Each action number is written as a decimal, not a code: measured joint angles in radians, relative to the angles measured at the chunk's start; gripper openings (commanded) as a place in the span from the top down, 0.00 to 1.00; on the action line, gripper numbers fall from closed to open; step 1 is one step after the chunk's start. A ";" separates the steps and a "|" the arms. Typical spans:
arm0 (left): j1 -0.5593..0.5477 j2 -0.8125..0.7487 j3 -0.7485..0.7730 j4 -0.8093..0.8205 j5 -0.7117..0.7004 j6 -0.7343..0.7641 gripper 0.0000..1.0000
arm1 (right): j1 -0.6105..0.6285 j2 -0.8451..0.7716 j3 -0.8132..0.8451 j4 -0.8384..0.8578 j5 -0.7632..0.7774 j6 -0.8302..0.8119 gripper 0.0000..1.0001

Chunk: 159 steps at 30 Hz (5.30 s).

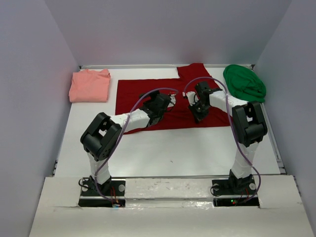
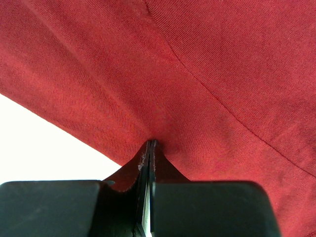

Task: Fold and stack the t-shirts
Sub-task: Fold the flattened tshirt in 1/3 of the way

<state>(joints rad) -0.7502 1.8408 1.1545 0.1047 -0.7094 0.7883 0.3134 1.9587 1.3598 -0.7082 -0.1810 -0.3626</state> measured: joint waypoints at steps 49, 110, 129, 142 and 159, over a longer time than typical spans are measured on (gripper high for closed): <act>0.744 -0.069 0.043 -0.626 1.047 -0.295 0.71 | 0.000 0.006 0.009 -0.010 0.000 0.000 1.00; 0.668 -0.105 0.022 -0.656 0.910 -0.232 1.00 | 0.000 0.013 0.018 -0.020 0.000 0.000 1.00; 0.660 -0.105 0.041 -0.684 0.855 -0.199 1.00 | 0.000 0.013 0.019 -0.021 0.000 0.000 1.00; 0.655 -0.105 0.087 -0.692 0.811 -0.179 1.00 | 0.000 0.014 0.020 -0.022 0.000 0.000 1.00; 0.588 -0.101 0.093 -0.696 0.743 -0.173 0.72 | 0.000 0.014 0.020 -0.022 0.000 0.000 1.00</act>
<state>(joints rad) -0.1619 1.7397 1.2480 -0.5915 0.0338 0.6155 0.3134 1.9724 1.3796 -0.7303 -0.1806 -0.3630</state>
